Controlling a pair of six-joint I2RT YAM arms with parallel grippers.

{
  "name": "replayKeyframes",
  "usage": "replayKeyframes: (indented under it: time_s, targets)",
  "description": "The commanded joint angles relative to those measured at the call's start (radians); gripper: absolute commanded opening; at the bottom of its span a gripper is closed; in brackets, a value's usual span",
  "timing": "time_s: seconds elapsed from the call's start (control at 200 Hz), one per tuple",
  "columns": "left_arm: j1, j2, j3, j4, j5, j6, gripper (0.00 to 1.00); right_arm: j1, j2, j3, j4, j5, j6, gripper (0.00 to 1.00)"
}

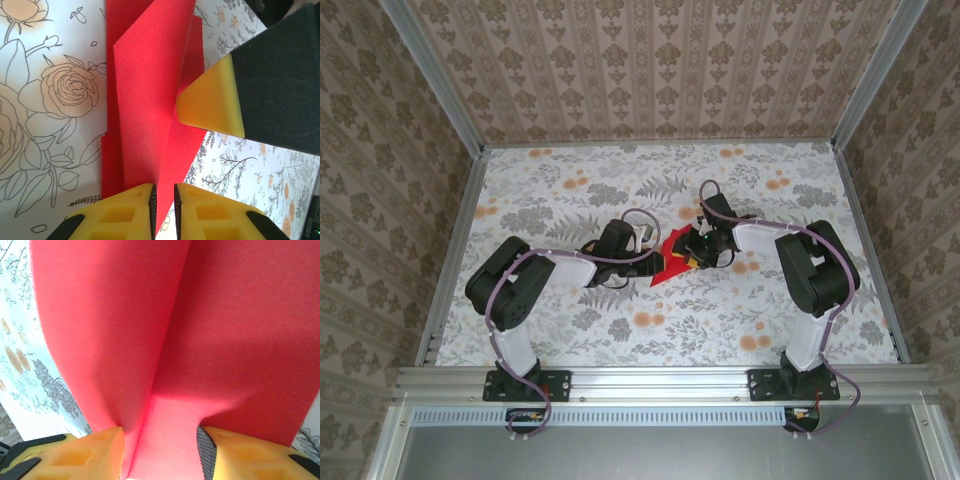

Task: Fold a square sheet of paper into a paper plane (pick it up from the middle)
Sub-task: Fourth fold the wing at the center of the table.

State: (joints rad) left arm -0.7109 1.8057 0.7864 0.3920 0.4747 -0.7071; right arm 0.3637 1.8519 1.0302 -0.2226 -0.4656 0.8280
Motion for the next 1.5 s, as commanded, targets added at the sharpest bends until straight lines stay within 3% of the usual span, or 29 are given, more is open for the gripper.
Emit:
replayKeyframes:
  time_s: [0.0,0.29,0.605,0.855,1.49]
  targets:
    - [0.009,0.007,0.014,0.003,0.017,0.015,0.18,-0.006,-0.039,-0.019,-0.093,0.030,-0.065,0.47]
    - [0.010,0.011,0.020,0.014,0.033,0.018,0.18,-0.004,-0.079,0.023,-0.077,-0.028,-0.140,0.52]
    - [0.008,0.015,0.022,0.015,0.040,0.019,0.18,0.007,0.013,0.118,-0.144,0.060,-0.174,0.63]
    - [0.008,0.017,0.026,0.013,0.040,0.019,0.18,0.012,0.075,0.153,-0.172,0.074,-0.194,0.65]
    - [0.016,0.035,0.056,-0.002,0.030,0.020,0.18,0.012,0.136,0.125,-0.281,0.276,-0.137,0.50]
